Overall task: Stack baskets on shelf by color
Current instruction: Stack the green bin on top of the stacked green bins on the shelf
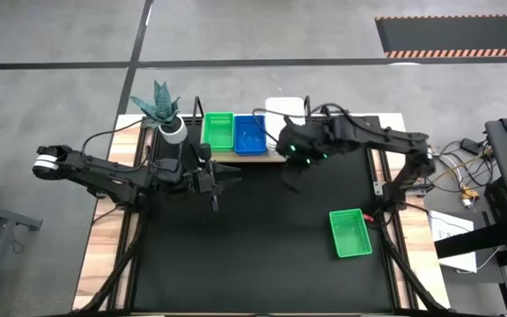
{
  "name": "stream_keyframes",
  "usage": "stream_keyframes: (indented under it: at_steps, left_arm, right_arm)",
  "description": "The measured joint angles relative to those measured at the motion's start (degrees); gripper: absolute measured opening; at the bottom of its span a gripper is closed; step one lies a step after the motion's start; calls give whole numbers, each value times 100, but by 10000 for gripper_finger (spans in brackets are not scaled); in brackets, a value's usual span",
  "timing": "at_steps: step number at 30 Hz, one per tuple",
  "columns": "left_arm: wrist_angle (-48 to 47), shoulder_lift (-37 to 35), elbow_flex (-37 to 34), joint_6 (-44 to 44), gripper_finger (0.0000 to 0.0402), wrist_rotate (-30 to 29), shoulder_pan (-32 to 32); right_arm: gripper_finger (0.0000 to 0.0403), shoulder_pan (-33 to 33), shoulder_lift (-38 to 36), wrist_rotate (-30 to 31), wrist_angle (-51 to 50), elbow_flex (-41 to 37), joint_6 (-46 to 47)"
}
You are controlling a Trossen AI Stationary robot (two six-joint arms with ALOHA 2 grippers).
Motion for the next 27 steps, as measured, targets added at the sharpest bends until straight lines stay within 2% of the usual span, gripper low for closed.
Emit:
stream_keyframes:
  at_steps: [10, 19, 23, 27]
  left_arm:
    - [66, 2, 9, -159, 105, 11, -2]
    - [155, 2, 9, -175, 105, 9, -2]
    - [161, 2, 9, -299, 105, 7, -2]
    - [211, 2, 9, -317, 105, 6, -2]
  right_arm:
    - [34, 1245, -1369, 276, 1658, -2649, 1258]
    - [34, 2319, -1956, 476, 1593, -4543, 4471]
    - [46, 2807, -1925, 353, 1603, -5159, 5523]
    - [78, 3105, -1835, 127, 1612, -5508, 6211]
